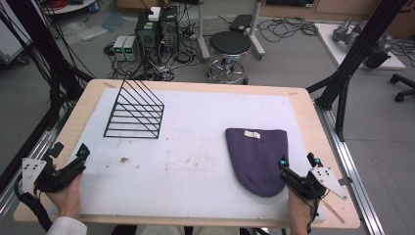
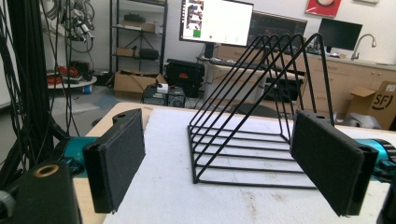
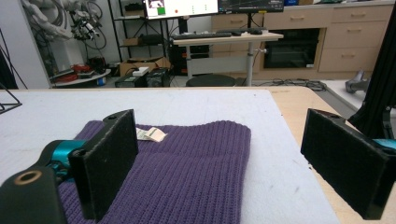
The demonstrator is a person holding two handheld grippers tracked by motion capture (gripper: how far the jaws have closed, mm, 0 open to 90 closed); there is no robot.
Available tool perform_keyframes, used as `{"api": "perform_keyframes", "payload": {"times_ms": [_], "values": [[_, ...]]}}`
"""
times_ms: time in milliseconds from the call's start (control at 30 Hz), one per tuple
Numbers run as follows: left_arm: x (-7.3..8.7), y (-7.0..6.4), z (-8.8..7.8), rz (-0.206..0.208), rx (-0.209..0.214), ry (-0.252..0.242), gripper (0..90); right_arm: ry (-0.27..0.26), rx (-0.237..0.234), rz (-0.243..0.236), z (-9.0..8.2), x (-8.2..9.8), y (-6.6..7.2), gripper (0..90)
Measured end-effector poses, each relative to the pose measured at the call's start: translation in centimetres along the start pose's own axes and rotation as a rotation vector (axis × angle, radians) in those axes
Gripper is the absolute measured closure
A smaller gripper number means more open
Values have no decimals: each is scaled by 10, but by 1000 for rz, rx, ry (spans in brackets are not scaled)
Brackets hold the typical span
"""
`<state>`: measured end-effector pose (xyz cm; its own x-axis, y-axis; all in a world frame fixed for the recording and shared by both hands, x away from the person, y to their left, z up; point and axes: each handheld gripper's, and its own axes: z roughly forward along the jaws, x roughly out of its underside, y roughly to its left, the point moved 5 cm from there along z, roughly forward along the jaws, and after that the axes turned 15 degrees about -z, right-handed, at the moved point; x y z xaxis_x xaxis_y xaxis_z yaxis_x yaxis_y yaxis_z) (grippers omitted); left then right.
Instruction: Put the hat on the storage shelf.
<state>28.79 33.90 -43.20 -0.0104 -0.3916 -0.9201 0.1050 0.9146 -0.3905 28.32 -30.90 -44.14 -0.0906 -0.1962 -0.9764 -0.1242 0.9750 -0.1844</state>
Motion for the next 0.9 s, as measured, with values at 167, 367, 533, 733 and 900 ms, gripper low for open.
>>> {"api": "perform_keyframes", "payload": {"times_ms": [167,367,533,733,900], "values": [[0,0,0,-2,1,1,183,-3,4,10,-1,0,-1,102],[1,-1,0,0,4,4,183,-3,20,28,-3,1,-6,102],[1,-1,0,-1,3,4,183,-7,26,39,-4,1,-8,102],[1,-1,1,1,5,7,183,-2,20,34,-4,1,-7,102],[2,-1,1,-3,7,13,183,-4,3,30,-2,-1,-6,102]]}}
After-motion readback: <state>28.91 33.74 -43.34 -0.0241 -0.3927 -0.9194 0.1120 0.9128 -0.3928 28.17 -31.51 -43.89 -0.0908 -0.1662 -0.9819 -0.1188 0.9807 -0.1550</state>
